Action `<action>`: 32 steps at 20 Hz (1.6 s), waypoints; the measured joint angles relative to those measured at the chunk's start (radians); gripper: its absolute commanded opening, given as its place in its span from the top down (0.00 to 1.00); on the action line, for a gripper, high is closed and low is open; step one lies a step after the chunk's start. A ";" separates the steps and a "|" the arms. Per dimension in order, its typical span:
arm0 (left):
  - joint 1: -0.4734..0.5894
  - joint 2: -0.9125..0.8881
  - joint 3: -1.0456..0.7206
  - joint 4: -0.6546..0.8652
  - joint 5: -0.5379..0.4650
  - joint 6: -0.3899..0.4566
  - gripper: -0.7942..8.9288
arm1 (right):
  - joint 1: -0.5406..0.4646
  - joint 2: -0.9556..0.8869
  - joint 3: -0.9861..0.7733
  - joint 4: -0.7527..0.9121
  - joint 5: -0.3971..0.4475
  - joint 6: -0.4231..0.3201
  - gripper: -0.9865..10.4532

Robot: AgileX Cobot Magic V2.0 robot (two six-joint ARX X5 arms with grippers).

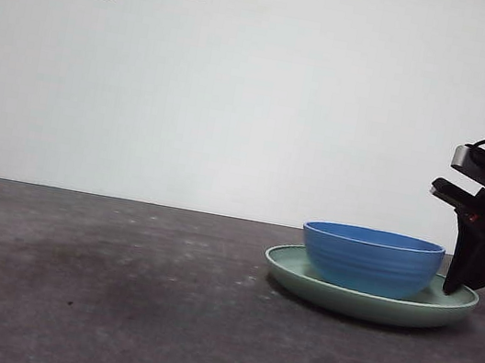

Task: Pick up the blue bowl, put it on the green plate, put it on desk

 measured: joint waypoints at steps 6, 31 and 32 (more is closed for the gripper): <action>0.000 0.000 0.000 0.000 0.000 0.000 0.63 | 0.000 -0.085 0.000 -0.002 -0.052 0.024 0.90; 0.000 0.000 0.000 0.000 0.000 0.000 0.63 | 0.364 -0.110 0.000 0.196 -0.021 0.283 0.90; 0.000 0.000 0.000 0.000 0.000 0.000 0.63 | 0.371 -0.085 0.000 0.220 -0.016 0.293 0.90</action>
